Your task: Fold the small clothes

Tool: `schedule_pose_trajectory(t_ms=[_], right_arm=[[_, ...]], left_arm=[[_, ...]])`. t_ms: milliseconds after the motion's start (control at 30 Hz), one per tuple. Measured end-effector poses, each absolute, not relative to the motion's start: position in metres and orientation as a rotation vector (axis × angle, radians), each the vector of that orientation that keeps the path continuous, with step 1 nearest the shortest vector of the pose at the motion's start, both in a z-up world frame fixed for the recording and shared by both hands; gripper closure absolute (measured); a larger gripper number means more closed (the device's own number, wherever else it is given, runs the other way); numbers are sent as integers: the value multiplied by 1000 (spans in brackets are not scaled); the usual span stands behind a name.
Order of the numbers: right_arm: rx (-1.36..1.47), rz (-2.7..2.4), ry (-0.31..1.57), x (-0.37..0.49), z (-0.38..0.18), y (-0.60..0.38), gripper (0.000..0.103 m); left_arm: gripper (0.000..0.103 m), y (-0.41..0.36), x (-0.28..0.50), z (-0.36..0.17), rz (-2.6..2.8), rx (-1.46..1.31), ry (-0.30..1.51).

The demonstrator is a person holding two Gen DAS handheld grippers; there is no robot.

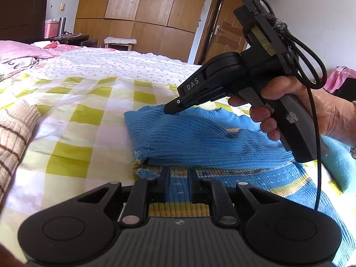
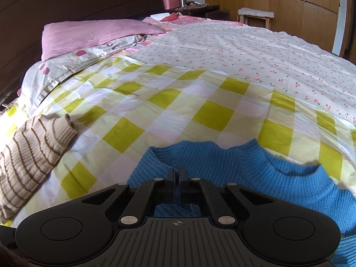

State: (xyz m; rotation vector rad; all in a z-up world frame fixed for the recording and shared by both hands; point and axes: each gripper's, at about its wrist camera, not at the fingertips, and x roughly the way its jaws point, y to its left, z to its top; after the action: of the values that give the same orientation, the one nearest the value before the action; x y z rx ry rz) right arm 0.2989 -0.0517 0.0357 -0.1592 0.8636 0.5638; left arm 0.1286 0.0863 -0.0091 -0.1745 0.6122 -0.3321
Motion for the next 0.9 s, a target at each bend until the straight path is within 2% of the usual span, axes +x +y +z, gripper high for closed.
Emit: schedule_pose_trajectory(t_ms=[133,267,433,567,667,700,900], right_arm=[[-264,521,871,297,8,-32,101],[-184,493,856,294,15,-45,96],[-44,428,759,261,58,-115,95],[18,291,724,220,61,-186,90],[45,160,700,193,46,-234,78],[67,130,701,186,38,-248,71],[143,100,729,191,8,-280,64]], left_arm=[[81,83,131,-13,-327,-157,634],[81,80,129,-11,-336,-142,629],[81,82,125,-3,-343,-147,600],[81,79,123,-3,-343,-148,595],[81,69,120,-3,-334,-97,588],[81,64,120,-3,-326,-76,586],[73,34,127,2,-311,4,584]])
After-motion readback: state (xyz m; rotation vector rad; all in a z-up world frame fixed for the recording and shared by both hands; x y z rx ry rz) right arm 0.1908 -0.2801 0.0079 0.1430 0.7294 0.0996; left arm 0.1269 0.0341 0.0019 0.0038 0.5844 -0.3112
